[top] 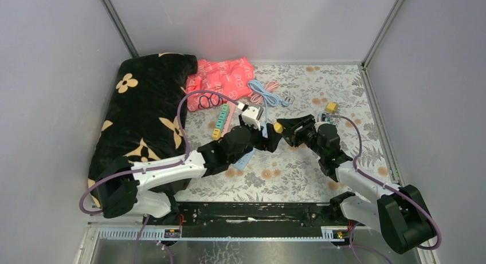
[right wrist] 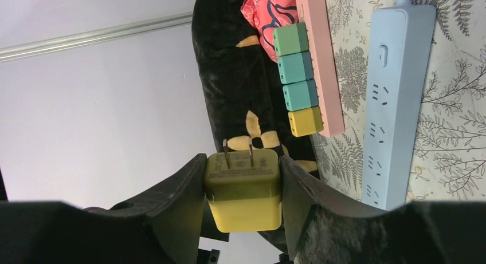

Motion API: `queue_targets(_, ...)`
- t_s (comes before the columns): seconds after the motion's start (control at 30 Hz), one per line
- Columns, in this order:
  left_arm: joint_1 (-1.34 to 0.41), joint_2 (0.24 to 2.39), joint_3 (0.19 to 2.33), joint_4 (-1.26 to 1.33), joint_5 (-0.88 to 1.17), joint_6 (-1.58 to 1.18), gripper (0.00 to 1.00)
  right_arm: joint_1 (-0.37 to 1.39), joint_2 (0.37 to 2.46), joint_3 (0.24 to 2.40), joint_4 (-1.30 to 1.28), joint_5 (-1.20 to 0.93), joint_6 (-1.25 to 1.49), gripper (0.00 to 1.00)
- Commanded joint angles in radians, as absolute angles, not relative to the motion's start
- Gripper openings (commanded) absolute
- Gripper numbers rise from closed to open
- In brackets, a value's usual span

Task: Insert the plug
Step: Adjust the plug.

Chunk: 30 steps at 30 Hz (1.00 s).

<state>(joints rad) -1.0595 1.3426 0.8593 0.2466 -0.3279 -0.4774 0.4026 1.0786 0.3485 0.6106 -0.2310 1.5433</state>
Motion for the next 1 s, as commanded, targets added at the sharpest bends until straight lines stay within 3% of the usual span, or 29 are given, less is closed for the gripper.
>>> queue_targets(0.0,-1.079,1.392,0.855,0.397,-0.390,-0.432,0.84,0.413,1.053,0.346,0.686,-0.257,1.609,0.40)
queue_targets(0.27,-1.107,1.440,0.832,0.490,-0.457,-0.364,0.69,0.416,1.051,0.348,0.687,-0.280,1.638,0.40)
queue_targets(0.63,-1.109,1.481,0.831,0.549,-0.503,-0.284,0.62,0.416,1.058,0.350,0.699,-0.308,1.659,0.39)
queue_targets(0.97,-1.109,1.508,0.834,0.575,-0.516,-0.270,0.42,0.415,1.054,0.350,0.704,-0.320,1.668,0.39)
